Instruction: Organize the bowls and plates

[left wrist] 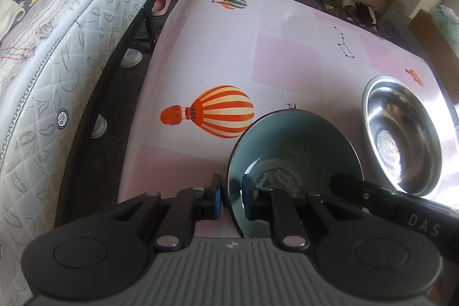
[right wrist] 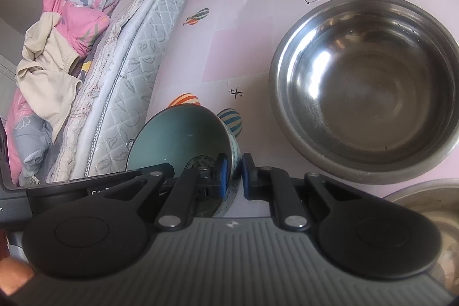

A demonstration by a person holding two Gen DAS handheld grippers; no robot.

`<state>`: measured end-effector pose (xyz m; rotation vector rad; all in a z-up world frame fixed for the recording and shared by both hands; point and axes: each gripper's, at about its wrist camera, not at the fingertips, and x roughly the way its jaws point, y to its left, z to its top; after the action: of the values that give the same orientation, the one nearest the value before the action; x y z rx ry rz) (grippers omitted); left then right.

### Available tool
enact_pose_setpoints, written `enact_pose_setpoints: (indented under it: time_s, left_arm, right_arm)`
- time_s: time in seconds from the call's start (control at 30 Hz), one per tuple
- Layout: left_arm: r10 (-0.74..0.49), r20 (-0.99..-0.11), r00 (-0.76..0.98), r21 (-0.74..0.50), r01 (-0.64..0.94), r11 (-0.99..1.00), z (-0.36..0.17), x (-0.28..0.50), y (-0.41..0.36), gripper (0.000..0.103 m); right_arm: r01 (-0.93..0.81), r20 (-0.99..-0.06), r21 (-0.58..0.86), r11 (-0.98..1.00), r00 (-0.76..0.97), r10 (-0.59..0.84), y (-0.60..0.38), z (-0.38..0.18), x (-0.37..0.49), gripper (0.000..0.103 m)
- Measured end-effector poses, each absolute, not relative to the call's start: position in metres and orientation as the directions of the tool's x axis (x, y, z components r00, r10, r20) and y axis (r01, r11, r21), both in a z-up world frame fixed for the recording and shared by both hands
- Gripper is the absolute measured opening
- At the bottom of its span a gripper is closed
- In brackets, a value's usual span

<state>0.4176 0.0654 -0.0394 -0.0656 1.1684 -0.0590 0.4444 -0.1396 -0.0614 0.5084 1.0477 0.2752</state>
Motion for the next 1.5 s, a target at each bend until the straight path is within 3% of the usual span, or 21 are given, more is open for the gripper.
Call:
enact_pose_setpoints:
  time_s: [0.47, 0.9, 1.5]
  left_arm:
    - [-0.081, -0.895, 0.439, -0.081, 0.019, 0.997, -0.004, 0.411, 0.055, 0.015]
    - [-0.133, -0.878, 0.459, -0.092, 0.111, 0.990, 0.017, 0.425, -0.015, 0.015]
    - [-0.154, -0.909, 0.387, -0.084, 0.193, 0.978, -0.021, 0.461, -0.095, 0.015]
  right_arm:
    - [-0.001, -0.719, 0.538, 0.843, 0.521, 0.459, -0.152, -0.031, 0.437, 0.009]
    - [0.053, -0.689, 0.547, 0.835, 0.595, 0.414, -0.217, -0.003, 0.433, 0.009]
    - [0.185, -0.706, 0.561, 0.807, 0.615, 0.351, -0.311, -0.036, 0.453, 0.009]
